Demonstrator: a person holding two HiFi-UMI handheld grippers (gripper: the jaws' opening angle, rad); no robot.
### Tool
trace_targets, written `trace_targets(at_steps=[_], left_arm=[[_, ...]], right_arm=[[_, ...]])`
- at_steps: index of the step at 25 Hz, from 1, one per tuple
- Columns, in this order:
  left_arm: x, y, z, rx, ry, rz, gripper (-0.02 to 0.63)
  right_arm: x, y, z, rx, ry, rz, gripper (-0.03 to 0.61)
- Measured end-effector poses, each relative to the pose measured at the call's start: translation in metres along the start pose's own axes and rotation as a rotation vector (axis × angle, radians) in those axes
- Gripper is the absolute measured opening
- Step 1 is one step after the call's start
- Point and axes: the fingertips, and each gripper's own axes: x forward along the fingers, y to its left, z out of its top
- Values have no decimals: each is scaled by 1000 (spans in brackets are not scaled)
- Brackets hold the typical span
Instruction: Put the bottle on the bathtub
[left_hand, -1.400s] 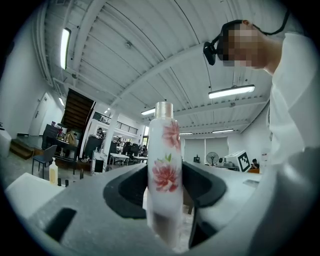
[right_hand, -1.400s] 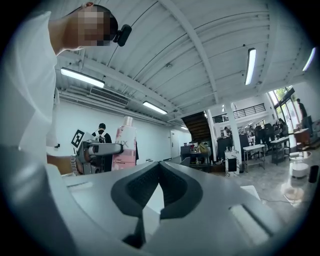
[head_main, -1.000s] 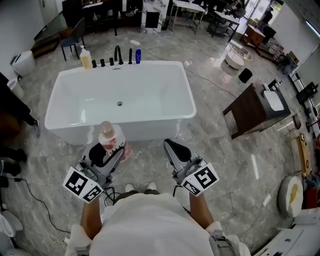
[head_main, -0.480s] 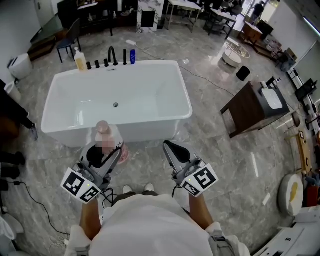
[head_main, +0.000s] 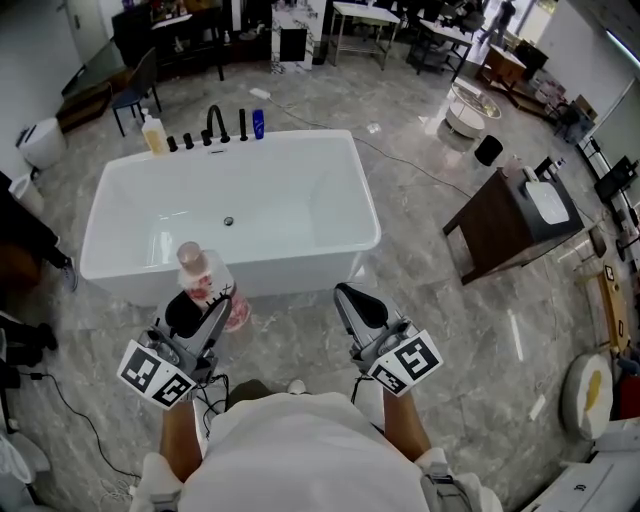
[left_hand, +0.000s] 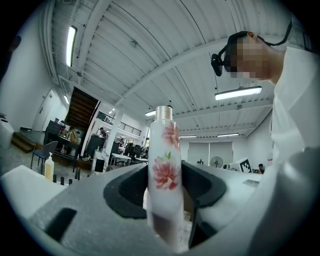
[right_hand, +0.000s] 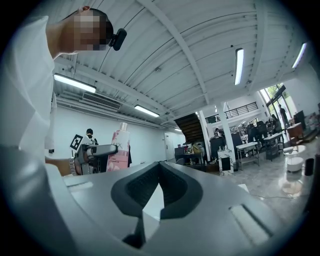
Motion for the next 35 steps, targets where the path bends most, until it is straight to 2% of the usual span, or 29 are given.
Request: trace_targets(at_steps=[5,11,17,22,27,31,35], left_arm=[[19,14,-3,-1,1,12,215],[53,58,-7,-32,-1,17,213],[109,131,-5,-40,-10,-11,212],[173,212,-1,-55,6,-67,210],[231,279,8,-73,30,-123,207],[267,320,18,-78,28,-138,207],[298,342,14,-85,25,-130,207]], right_arm=[[9,-21,-7,12,11,2,9],[42,-55,-20,28,26,-13,9],[110,-112,-31,37,38,-48,9],[204,-173,-31,71,39,-72,9],[287,-209,-16,68,34,-77,9],[317,-239,-16,74,59,-108,9],[328,-272,-18,81,65,-130,9]])
